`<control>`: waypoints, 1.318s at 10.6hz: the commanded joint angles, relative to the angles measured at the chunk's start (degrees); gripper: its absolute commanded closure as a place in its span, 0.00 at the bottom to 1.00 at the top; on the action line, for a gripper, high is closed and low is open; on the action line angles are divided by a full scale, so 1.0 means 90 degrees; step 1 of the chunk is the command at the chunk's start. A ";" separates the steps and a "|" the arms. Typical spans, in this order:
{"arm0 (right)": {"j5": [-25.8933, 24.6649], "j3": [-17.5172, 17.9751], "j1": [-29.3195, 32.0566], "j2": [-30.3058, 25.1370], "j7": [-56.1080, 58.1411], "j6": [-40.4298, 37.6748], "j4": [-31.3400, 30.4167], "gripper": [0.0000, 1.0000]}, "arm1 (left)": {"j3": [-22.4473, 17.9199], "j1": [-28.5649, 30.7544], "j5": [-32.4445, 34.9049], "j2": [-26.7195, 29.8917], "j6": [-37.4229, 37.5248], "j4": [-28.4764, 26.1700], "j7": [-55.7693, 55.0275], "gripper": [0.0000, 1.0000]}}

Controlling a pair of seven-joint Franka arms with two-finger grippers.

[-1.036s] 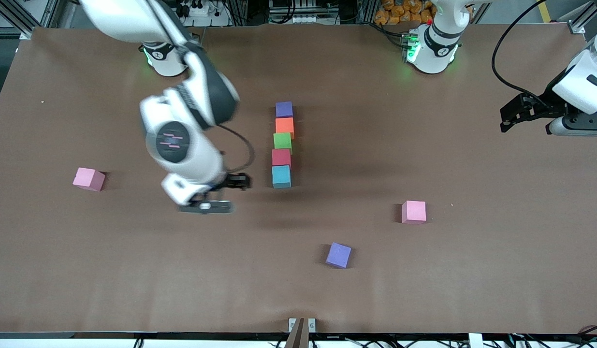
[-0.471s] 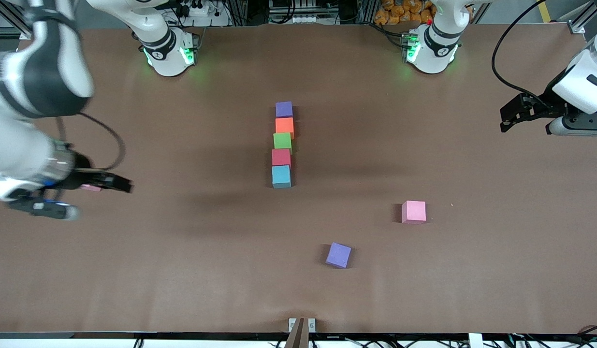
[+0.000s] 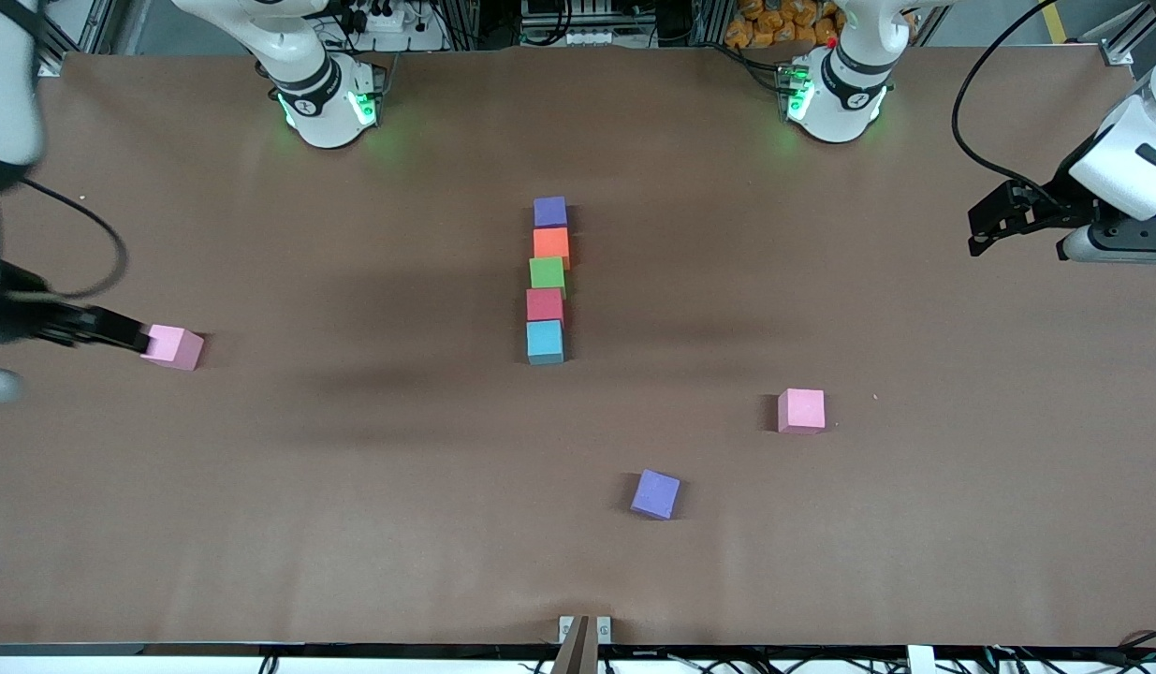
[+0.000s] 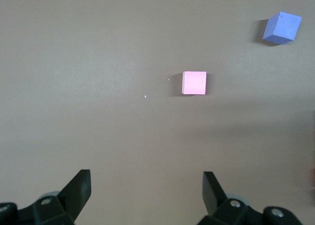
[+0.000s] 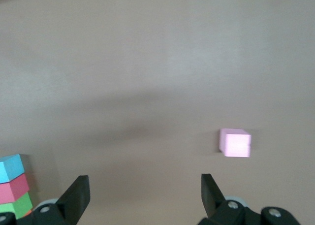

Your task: Arrange blocks into number 1

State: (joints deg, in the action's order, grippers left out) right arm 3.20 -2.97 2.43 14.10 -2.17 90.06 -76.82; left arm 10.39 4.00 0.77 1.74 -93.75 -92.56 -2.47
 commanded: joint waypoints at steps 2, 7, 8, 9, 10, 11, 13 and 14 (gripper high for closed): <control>-0.0324 0.0067 0.0131 -0.1018 0.0134 -0.0036 -0.0604 0.00 | 0.0046 0.0025 -0.0056 0.0012 0.0085 0.0079 0.0186 0.00; -0.0395 0.0076 0.0111 -0.2073 0.0182 0.0071 -0.1843 0.00 | 0.0046 0.0025 -0.0065 0.0021 0.0085 0.0079 0.0186 0.00; -0.0385 0.0076 0.0102 -0.2229 0.0182 0.0178 -0.2116 0.00 | 0.0046 0.0025 -0.0066 0.0021 0.0085 0.0079 0.0186 0.00; -0.0395 0.0076 0.0092 -0.2289 0.0182 0.0295 -0.2274 0.00 | 0.0046 0.0025 -0.0066 0.0021 0.0085 0.0079 0.0186 0.00; -0.0395 0.0076 0.0082 -0.2299 0.0182 0.0306 -0.2353 0.00 | 0.0046 0.0025 -0.0066 0.0012 0.0085 0.0079 0.0186 0.00; -0.0395 0.0076 0.0082 -0.2280 0.0182 0.0354 -0.2402 0.00 | 0.0046 0.0025 -0.0066 0.0012 0.0085 0.0079 0.0186 0.00; -0.0404 0.0076 0.0014 -0.2212 0.0182 0.0258 -0.2325 0.00 | 0.0046 0.0025 -0.0066 0.0012 0.0085 0.0079 0.0186 0.00; -0.0404 0.0076 0.0014 -0.2144 0.0173 0.0267 -0.2305 0.00 | 0.0046 0.0025 -0.0066 0.0012 0.0085 0.0079 0.0186 0.00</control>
State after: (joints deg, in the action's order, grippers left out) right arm 0.37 -2.31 3.09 -4.42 -0.81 92.16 -96.55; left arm 10.70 3.97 0.77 1.74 -93.75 -92.36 -2.47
